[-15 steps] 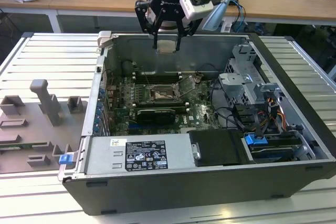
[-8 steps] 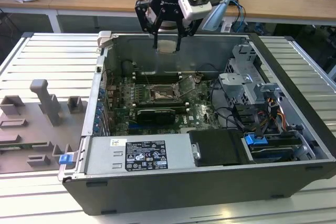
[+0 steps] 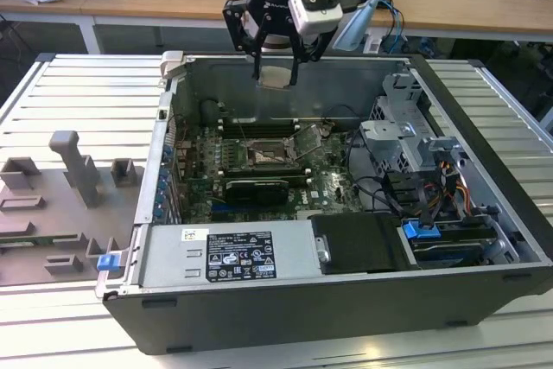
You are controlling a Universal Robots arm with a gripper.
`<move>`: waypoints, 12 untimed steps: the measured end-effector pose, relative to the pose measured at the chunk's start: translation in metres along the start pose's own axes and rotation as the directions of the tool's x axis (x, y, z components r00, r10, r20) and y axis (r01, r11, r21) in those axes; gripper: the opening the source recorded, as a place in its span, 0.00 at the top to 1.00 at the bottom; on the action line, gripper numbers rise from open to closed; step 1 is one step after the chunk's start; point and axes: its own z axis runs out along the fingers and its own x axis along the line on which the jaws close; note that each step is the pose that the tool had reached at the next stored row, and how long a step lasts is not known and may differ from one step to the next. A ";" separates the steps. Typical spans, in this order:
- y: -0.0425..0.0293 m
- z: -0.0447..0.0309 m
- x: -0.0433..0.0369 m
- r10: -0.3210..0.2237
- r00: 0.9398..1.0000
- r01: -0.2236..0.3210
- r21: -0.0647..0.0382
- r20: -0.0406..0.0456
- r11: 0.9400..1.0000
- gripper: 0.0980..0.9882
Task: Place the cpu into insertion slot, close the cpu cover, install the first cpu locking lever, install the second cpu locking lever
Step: 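Place the cpu into insertion slot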
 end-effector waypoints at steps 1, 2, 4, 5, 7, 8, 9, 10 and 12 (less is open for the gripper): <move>0.0000 0.0000 0.0000 0.007 1.000 -0.007 0.000 0.001 1.000 0.50; 0.0000 0.0001 0.0000 0.012 1.000 -0.012 0.000 0.001 1.000 0.50; 0.0000 0.0001 0.0000 0.022 1.000 -0.022 0.000 0.002 1.000 0.50; 0.0000 0.0001 0.0000 0.026 1.000 -0.026 0.000 0.002 1.000 0.50; 0.0000 0.0002 0.0000 0.034 0.999 -0.034 -0.001 0.003 0.999 0.50; 0.0000 0.0002 0.0000 0.037 0.999 -0.037 -0.001 0.003 0.999 0.50; 0.0000 0.0002 0.0000 0.040 0.999 -0.040 -0.001 0.004 0.999 0.50; 0.0000 0.0003 0.0000 0.047 0.999 -0.047 -0.001 0.004 0.999 0.50; 0.0000 0.0003 0.0000 0.056 0.998 -0.056 -0.001 0.005 0.998 0.50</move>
